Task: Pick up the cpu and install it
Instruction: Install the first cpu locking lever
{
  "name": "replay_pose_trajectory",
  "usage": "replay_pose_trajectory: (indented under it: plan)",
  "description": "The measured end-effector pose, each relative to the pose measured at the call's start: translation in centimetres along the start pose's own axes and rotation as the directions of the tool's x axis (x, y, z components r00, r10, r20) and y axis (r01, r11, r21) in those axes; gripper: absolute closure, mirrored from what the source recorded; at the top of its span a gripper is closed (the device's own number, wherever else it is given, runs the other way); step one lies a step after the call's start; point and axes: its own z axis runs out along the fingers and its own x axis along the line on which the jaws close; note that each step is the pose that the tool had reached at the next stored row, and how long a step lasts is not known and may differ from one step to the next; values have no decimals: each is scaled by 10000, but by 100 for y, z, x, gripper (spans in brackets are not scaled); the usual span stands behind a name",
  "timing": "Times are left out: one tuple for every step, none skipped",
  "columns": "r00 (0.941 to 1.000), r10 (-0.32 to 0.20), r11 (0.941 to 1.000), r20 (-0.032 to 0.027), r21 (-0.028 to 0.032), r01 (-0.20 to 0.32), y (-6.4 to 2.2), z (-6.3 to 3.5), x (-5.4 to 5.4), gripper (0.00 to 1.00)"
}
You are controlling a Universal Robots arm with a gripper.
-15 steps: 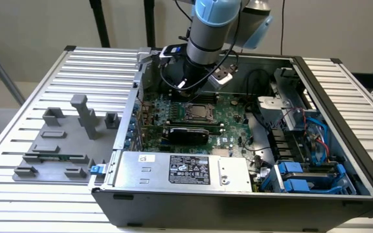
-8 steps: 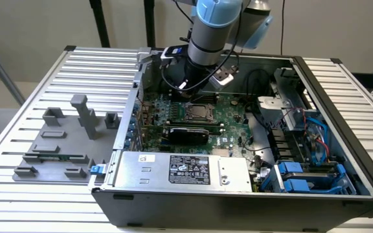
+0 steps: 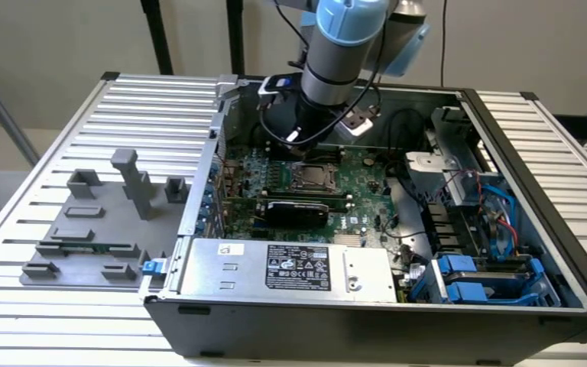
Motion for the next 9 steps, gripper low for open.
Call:
replay_pose_trajectory:
  plan:
    - [10000, 1, 10000, 3, -3, -1, 8, 2, 9, 89]
    - [10000, 1, 10000, 5, -5, -1, 16, 4, 18, 89]
    - [10000, 1, 10000, 6, -6, -1, 23, 6, 26, 89]
    - [10000, 1, 10000, 6, -7, -1, 31, 9, 35, 89]
    - [10000, 1, 10000, 7, -9, -1, 37, 11, 44, 89]
    - [10000, 1, 10000, 8, -10, -1, 43, 13, 52, 89]
    - [10000, 1, 10000, 10, -13, -1, 49, 15, 60, 89]
    - [10000, 2, 10000, 13, -16, -2, 54, 17, 69, 89]
    - [10000, 3, 10000, 15, -18, -3, 59, 18, 76, 89]
